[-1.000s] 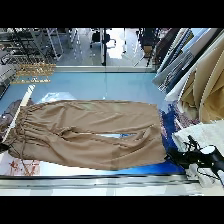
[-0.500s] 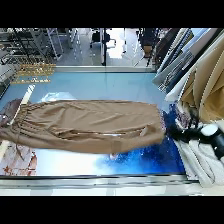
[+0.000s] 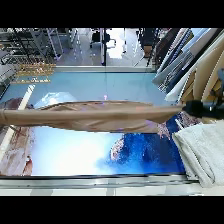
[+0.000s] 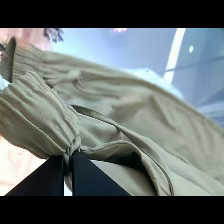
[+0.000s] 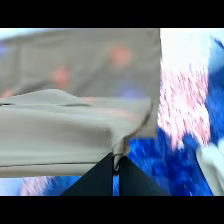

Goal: Fold the clothes and pants, and hang the long-sleeved shirts on hangers.

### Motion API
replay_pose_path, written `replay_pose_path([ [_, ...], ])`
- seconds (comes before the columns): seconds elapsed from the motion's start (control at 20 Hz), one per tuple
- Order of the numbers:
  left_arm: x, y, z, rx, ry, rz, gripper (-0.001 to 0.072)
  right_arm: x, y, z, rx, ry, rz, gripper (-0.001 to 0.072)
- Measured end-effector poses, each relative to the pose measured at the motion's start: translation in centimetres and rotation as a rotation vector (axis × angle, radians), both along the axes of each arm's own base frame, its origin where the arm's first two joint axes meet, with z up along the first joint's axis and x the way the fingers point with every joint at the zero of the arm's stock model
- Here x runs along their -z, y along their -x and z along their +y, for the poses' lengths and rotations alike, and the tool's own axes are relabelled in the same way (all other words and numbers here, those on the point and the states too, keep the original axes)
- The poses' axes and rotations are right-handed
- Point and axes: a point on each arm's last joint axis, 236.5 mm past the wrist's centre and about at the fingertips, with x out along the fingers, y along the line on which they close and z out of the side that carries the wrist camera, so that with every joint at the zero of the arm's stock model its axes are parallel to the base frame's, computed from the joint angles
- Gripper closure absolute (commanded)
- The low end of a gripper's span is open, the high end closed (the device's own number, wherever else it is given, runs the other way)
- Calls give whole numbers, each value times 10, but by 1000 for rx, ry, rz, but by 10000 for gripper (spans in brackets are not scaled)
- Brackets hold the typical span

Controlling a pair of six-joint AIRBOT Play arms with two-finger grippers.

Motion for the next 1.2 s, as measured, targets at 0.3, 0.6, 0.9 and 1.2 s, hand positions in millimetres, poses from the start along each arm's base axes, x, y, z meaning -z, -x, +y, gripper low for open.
replay_pose_path([
  [0.3,71,45,-14,220,-18,121,701,80,90,14,0,19,178,692],
  [0.6,103,76,-18,292,2,173,702,110,87,9,48,9,180,692],
  [0.9,59,20,-3,126,-1,-6,702,120,-18,-25,130,-8,95,692],
  [1.2,51,-71,2,-56,-27,-143,703,130,-167,-31,89,12,12,692],
])
